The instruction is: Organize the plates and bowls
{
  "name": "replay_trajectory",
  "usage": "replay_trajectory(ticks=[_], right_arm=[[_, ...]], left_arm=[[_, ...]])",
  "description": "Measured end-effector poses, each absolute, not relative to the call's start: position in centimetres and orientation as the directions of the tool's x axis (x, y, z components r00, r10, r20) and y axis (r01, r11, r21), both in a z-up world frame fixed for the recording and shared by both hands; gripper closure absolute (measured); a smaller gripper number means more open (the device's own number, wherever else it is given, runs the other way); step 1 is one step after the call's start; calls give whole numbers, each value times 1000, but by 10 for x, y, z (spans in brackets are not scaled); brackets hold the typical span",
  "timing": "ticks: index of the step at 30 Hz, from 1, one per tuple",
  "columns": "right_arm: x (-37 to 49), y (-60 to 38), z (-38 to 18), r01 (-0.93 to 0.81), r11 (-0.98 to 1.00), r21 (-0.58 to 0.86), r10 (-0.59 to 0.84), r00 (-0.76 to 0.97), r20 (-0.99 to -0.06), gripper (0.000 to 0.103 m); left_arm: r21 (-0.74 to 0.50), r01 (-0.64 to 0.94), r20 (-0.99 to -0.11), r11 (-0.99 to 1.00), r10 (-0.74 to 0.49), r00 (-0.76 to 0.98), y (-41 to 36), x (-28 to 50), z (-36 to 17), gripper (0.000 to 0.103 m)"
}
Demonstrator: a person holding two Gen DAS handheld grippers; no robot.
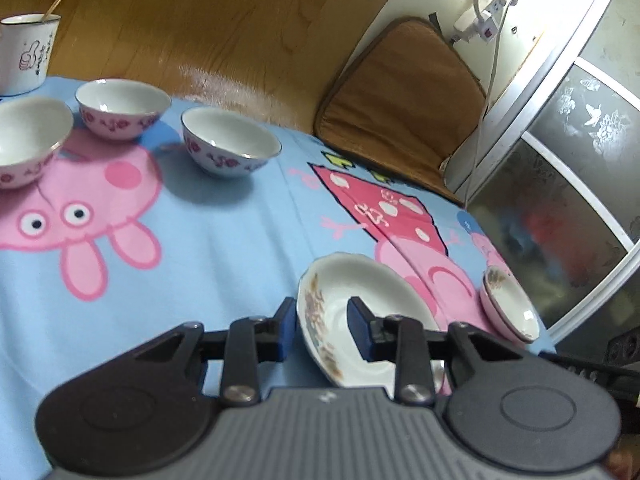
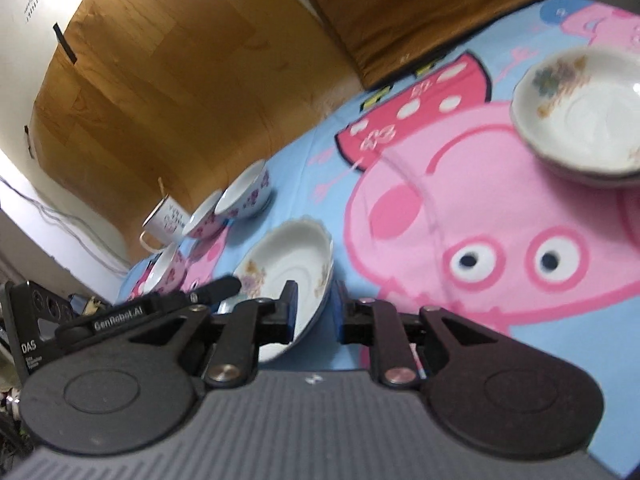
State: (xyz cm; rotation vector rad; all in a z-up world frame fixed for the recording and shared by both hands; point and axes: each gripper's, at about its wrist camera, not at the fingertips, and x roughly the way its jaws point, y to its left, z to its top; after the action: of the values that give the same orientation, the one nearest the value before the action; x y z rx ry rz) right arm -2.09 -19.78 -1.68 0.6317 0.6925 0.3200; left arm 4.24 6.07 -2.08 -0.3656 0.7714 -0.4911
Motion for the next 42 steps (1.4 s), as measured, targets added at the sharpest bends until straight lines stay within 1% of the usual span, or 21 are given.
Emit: replay_trajectory(ticks=[2, 5, 6, 7, 8, 12, 16, 21, 24, 29, 32, 35, 36, 42], right_arm=[[-13, -199, -17, -69, 777, 626, 461, 739, -491, 81], [-10, -201, -24, -75, 772, 632, 481, 719, -502, 82], [-10, -200, -26, -77, 769, 634, 490, 708, -509, 86], [-12, -199, -27, -72, 775, 628, 479, 714, -510, 90], [-15, -199, -26, -74, 785, 616, 467, 725, -507, 91], [-28, -212, -14, -86, 801, 592, 417, 790, -450, 92], [-48, -236, -2, -31, 847, 531, 280, 875, -396, 92], [-69, -283, 4, 95, 861, 500, 97, 934, -344, 92], [-76, -304, 2, 171, 863, 475, 0, 941, -339, 92], [-74, -329, -9, 245, 848, 470, -70, 931, -358, 92], [-69, -333, -14, 257, 851, 457, -85, 927, -364, 90], [-66, -336, -18, 263, 855, 447, -94, 926, -365, 86], [-66, -336, -18, 258, 856, 448, -95, 931, -353, 85], [-65, -329, -17, 249, 879, 408, -111, 937, -332, 71]], left_arm=[[-475, 281, -589, 834, -538, 603, 55, 44, -26, 78], [-437, 272, -593, 857, -502, 629, 51, 39, -26, 86], [-436, 262, -595, 861, -494, 633, 51, 38, -25, 91], [-445, 257, -592, 858, -497, 634, 52, 38, -23, 92], [-457, 257, -584, 852, -505, 636, 53, 38, -20, 92], [-448, 324, -535, 833, -541, 649, 33, 38, 2, 92], [-412, 421, -514, 808, -588, 625, -14, 46, 16, 92], [-395, 527, -523, 752, -656, 544, -88, 61, 19, 91], [-402, 555, -537, 728, -679, 501, -127, 65, 14, 91], [-394, 568, -564, 722, -678, 471, -166, 76, 5, 91], [-376, 565, -578, 735, -662, 477, -177, 78, 0, 90], [-376, 560, -585, 738, -658, 475, -181, 79, -4, 90], [-371, 561, -585, 740, -656, 478, -182, 79, -4, 90], [-316, 575, -581, 755, -633, 512, -185, 75, -1, 87]])
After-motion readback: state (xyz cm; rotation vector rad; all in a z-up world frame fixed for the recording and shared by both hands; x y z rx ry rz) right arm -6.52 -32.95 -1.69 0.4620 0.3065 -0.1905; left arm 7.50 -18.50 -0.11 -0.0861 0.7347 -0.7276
